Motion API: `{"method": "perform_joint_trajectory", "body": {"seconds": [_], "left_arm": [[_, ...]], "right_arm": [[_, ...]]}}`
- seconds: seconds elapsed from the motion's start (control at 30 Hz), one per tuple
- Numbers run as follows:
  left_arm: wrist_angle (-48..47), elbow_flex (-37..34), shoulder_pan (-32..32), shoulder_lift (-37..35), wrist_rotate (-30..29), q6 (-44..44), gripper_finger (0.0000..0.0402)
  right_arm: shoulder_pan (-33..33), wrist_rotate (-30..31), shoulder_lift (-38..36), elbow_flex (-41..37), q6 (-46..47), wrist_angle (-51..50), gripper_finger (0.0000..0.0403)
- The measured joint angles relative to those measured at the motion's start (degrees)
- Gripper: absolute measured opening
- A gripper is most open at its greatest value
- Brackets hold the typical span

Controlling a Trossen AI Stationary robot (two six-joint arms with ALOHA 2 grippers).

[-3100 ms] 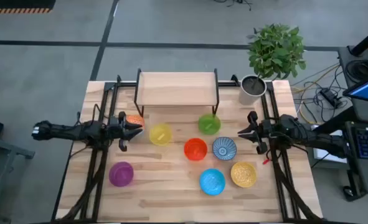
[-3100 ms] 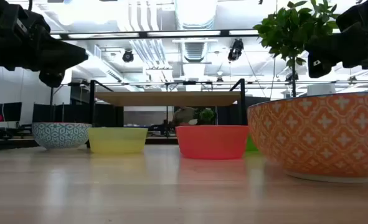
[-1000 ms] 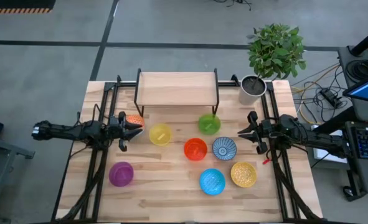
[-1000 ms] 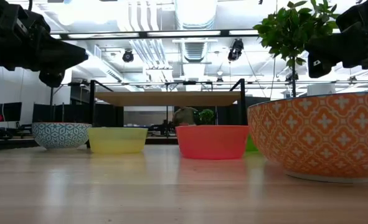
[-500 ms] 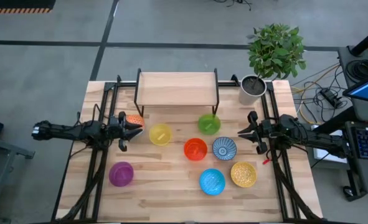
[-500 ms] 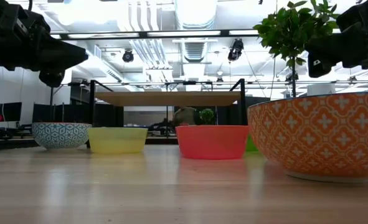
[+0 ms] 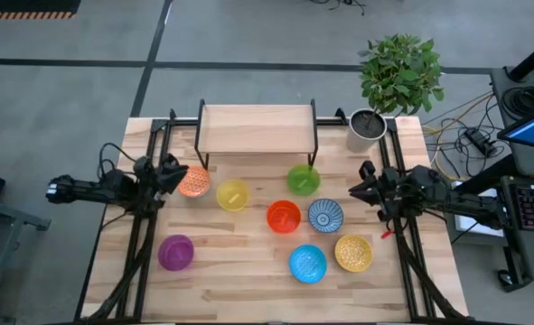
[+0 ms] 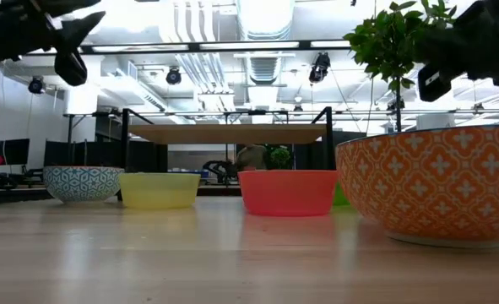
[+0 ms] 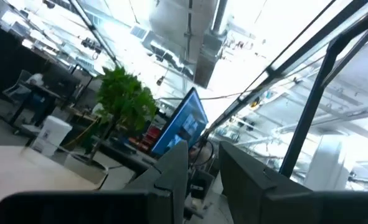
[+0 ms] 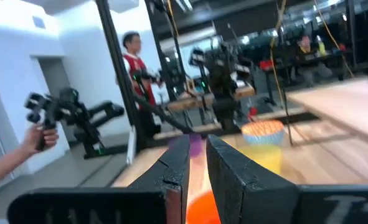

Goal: Place and stack bowls onto a shelf
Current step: Put the blue patterned bowl on the shelf

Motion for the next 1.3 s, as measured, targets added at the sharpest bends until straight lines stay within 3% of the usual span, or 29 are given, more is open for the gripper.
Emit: {"method": "perform_joint_trajectory", "body": {"seconds": [0.23, 0.37, 0.63, 0.97, 1.3], "left_arm": [[0.6, 0.0, 0.0, 0.0, -1.5, 1.8, 0.0075], [0.6, 0.0, 0.0, 0.0, -1.5, 1.8, 0.0075], [1.2, 0.0, -0.1, 0.1, 4.5, 3.5, 0.0075], [4.4, 0.0, 0.0, 1.0, 4.3, 4.4, 0.0075], [12.3, 0.0, 0.0, 5.4, -0.5, 16.0, 0.0075]], "right_arm": [[0.0, 0.3, 1.1, 3.1, 1.9, 1.3, 0.0043], [0.0, 1.8, 5.2, 6.2, 2.0, 0.2, 0.0043], [-0.1, 4.8, 21.3, 14.6, 0.6, -0.2, 0.0043], [-0.1, 4.7, 43.9, 29.3, -1.0, -1.6, 0.0043], [-0.2, 4.7, 61.9, 46.3, -2.5, -22.2, 0.0043]]}}
